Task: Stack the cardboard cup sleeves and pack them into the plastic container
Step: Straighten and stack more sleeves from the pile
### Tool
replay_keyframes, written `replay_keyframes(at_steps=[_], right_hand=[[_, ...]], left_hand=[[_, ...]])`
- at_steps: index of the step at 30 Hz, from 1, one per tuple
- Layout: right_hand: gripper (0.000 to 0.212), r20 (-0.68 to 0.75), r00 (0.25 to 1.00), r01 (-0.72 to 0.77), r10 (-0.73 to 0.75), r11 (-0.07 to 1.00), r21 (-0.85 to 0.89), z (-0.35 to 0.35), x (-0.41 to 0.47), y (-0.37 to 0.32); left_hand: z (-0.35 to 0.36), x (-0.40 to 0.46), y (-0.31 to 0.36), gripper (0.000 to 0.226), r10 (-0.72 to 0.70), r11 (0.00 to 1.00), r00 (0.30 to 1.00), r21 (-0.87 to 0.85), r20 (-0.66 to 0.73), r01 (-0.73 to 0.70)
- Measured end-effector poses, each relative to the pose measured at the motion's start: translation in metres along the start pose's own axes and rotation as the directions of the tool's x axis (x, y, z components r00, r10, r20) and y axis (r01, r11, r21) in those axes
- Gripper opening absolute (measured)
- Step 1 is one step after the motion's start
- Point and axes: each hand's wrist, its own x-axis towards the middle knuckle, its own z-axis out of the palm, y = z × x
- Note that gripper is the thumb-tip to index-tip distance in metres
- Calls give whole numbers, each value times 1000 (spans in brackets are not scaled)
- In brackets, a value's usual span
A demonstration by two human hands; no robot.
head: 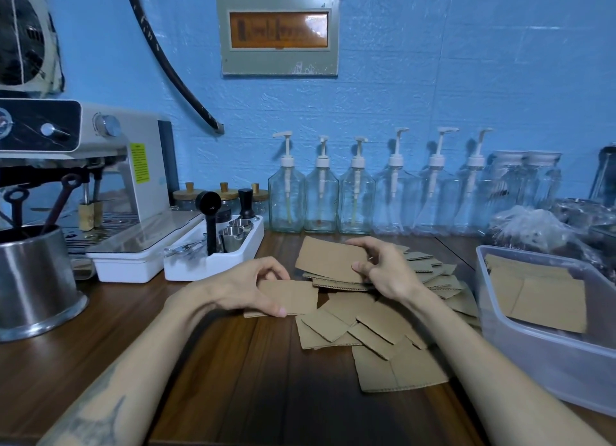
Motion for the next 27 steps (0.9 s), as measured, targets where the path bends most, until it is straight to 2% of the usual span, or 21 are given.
replay_keyframes(at_steps=[3,5,10,13,15,20,25,27], right_hand=[[40,-5,1000,1,-1,1000,24,0,1,1],[39,-7,1000,-1,1,999,36,0,1,1],[38,-16,999,-30,31,999,25,-1,1,1],[38,-1,999,-40,40,999,31,2,0,-2],[39,18,999,-43,42,998,41,4,0,-3],[40,50,998,-36,34,999,24,8,0,-2],[42,63,998,-29,29,1000,0,8,-1,-1],[43,75,997,-24,24,1000,-9,8,0,-1]], left_hand=[[-5,-2,0,50,16,999,1000,-32,-9,-16],[-8,-1,0,40,24,998,999,-53,-45,-27],[-23,-1,-1,10,2,988,969,-150,-246,-40],[-21,2,4,10,-8,958,927,-269,-376,-101],[-9,7,11,11,18,943,912,-297,-410,-152],[12,18,21,22,56,924,895,-317,-442,-215],[12,17,18,75,72,876,870,-386,-488,-289],[13,18,18,71,85,880,864,-370,-495,-299]])
